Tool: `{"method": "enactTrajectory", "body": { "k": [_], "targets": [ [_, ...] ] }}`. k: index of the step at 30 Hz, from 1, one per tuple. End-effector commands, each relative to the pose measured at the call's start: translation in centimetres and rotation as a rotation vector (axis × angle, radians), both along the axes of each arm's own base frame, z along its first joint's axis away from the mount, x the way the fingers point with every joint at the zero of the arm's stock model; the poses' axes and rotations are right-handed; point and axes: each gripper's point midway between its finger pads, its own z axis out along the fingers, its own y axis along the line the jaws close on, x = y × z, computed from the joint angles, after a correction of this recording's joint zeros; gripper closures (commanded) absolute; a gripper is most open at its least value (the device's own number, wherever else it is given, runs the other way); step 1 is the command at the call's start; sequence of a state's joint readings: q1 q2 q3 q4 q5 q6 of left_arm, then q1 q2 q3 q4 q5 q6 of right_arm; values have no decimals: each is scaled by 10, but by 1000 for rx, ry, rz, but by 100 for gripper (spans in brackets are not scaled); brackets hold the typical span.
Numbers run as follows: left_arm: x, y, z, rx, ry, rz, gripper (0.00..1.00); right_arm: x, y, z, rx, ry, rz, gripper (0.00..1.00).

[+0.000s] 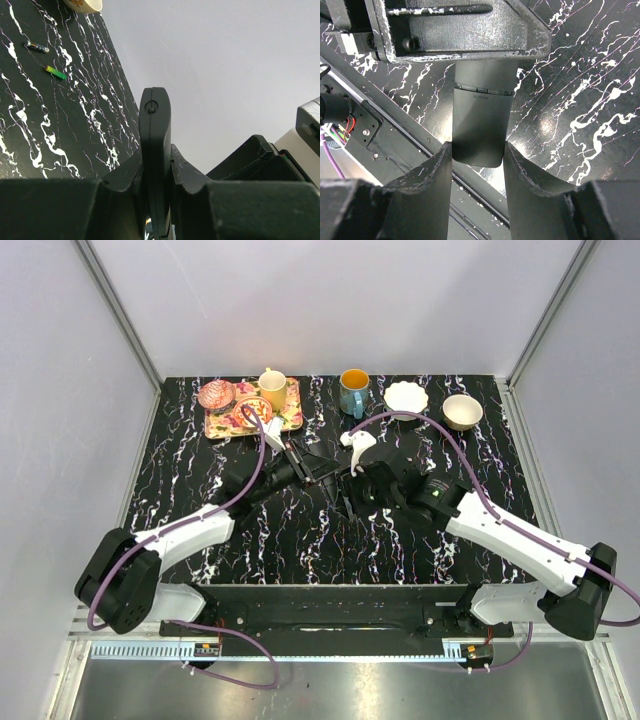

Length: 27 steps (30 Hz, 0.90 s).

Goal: Load the batteries into the remote control

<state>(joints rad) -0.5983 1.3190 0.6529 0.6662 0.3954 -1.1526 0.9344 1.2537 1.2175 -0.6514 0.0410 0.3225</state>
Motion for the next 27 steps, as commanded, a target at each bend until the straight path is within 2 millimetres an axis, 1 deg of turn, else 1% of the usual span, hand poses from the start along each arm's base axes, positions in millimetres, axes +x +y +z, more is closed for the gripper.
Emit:
{"method": "enactTrajectory", "body": {
  "k": [1, 8, 13, 14, 15, 18, 19, 20, 21, 22, 23, 24, 25, 26, 27],
  "targets": [
    [20, 18, 2, 48, -59, 82, 100, -10, -12, 14, 14, -11, -3, 69],
    [23, 23, 4, 31, -50, 96, 100, -11, -13, 16, 21, -12, -4, 70],
    [26, 24, 8, -20, -24, 95, 100, -11, -14, 8, -4, 0, 2, 71],
    [26, 23, 12, -25, -33, 92, 100, -11, -14, 8, -3, -2, 1, 71],
    [26, 23, 11, -24, -30, 90, 100, -11, -15, 9, -2, -6, -3, 71],
    [28, 26, 8, -9, -29, 103, 100, -4, -23, 8, -29, -27, -49, 69],
    [28, 29, 9, -9, -37, 107, 100, 4, -31, 6, -61, -52, -103, 69],
    [25, 32, 4, -4, -29, 106, 100, 8, -37, 0, -92, -53, -133, 69],
    [28, 40, 0, 1, -25, 124, 100, 19, -51, -6, -132, -55, -198, 69],
    [25, 46, 6, -8, -43, 132, 100, 22, -60, -19, -155, -28, -233, 69],
    [19, 52, -4, -2, -28, 135, 100, 29, -68, -27, -156, -8, -267, 69],
    [19, 61, -5, -5, -30, 153, 100, 37, -86, -48, -162, 56, -319, 69],
    [13, 67, 3, -14, -62, 160, 100, 42, -92, -57, -156, 77, -345, 69],
    [8, 72, -8, 4, -40, 172, 100, 51, -93, -64, -134, 75, -363, 69],
    [6, 77, -10, 12, -43, 184, 100, 58, -106, -81, -142, 110, -409, 69]
  ]
}}
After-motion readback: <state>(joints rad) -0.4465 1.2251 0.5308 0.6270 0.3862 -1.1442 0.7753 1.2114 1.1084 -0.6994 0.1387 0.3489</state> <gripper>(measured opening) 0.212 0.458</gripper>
